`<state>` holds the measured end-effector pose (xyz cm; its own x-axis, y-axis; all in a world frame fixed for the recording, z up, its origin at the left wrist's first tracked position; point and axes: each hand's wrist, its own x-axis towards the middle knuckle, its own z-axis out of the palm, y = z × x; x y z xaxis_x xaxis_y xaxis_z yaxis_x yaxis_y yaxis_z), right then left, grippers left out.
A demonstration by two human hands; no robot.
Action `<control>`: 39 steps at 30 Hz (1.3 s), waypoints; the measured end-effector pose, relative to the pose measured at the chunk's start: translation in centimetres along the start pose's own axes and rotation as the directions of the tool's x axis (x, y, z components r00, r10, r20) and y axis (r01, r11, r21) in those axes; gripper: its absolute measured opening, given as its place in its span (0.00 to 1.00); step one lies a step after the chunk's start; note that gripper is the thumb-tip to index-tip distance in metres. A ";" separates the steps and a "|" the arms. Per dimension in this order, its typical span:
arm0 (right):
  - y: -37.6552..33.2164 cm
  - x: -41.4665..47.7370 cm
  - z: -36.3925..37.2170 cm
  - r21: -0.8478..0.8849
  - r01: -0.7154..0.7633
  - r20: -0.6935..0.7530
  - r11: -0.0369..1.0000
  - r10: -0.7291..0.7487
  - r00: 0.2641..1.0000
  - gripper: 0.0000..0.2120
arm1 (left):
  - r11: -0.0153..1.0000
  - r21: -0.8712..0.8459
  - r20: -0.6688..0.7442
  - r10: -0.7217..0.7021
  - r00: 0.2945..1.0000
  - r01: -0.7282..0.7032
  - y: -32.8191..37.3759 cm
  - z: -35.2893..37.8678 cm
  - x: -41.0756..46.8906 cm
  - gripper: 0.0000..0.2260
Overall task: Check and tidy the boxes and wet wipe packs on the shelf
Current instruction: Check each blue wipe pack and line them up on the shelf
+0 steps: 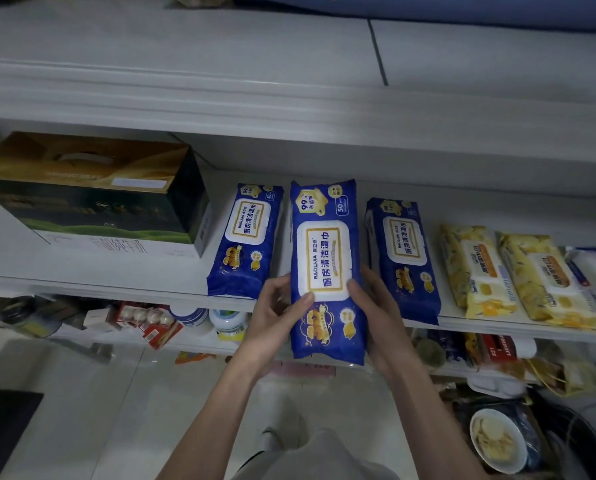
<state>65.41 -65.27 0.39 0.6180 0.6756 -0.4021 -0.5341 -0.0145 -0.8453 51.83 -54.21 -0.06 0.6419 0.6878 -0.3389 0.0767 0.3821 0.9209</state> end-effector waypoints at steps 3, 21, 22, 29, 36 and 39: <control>1.5 -1.6 -0.3 0.037 0.012 0.019 0.999 -0.013 1.000 0.27 | 0.989 -0.140 -0.006 -0.051 0.999 0.050 -0.4 -0.7 -1.0 0.22; 1.9 -3.6 -1.0 0.111 0.011 0.050 0.994 -0.017 0.999 0.28 | 0.991 -0.106 0.079 -0.077 0.994 0.086 0.3 -0.7 -2.4 0.24; 1.9 -3.6 -1.0 0.109 0.003 0.056 0.994 -0.009 0.998 0.28 | 0.988 -0.106 0.089 -0.100 0.991 0.110 0.4 -0.8 -2.4 0.25; 0.3 -3.2 -0.6 -0.157 -0.034 0.158 0.987 0.059 0.986 0.21 | 0.990 -0.058 0.071 -0.124 0.990 0.128 2.1 -0.9 -2.3 0.25; 0.8 -2.0 0.6 -0.205 -0.043 0.123 0.978 0.069 0.990 0.34 | 0.998 -0.056 -0.049 -0.019 0.999 0.016 0.9 -0.5 -3.8 0.14; 1.7 -2.6 0.2 -0.074 -0.049 0.134 0.996 0.059 0.989 0.35 | 0.993 -0.115 -0.017 -0.014 1.000 0.012 0.7 -0.7 -3.9 0.22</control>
<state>62.74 -66.90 0.06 0.5030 0.7660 -0.4003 -0.5195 -0.1022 -0.8483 48.86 -56.17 1.75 0.6275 0.6931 -0.3546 -0.0044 0.4586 0.8886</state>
